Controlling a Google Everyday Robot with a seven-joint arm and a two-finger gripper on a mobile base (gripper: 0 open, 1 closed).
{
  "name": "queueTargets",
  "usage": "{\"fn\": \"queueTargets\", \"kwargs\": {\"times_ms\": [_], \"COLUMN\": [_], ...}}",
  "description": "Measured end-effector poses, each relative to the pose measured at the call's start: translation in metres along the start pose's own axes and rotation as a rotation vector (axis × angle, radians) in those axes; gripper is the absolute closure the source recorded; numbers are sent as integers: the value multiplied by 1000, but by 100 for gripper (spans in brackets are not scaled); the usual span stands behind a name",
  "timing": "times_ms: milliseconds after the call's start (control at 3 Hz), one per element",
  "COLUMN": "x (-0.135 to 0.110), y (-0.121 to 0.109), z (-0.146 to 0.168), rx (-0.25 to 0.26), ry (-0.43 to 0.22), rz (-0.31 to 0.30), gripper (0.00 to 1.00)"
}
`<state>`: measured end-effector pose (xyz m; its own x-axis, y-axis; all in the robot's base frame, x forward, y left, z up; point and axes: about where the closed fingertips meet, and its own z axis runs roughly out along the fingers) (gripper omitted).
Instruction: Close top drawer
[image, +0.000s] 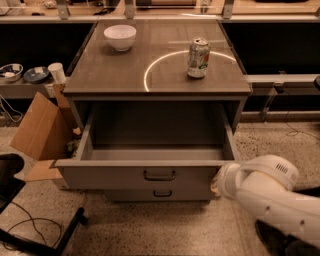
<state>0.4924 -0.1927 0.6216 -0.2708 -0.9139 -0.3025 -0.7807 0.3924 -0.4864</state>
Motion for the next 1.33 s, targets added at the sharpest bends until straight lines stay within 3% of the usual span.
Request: {"fn": "queueTargets", "kwargs": {"times_ms": [333, 667, 1000, 1333], "x": [0, -13, -14, -25], "y": [-1, -41, -45, -71], "z": [0, 19, 20, 31], "rx": [2, 45, 50, 79], "ry": [-1, -24, -27, -41], "rz": [-3, -70, -79, -125], "gripper": [100, 100, 100, 100]}}
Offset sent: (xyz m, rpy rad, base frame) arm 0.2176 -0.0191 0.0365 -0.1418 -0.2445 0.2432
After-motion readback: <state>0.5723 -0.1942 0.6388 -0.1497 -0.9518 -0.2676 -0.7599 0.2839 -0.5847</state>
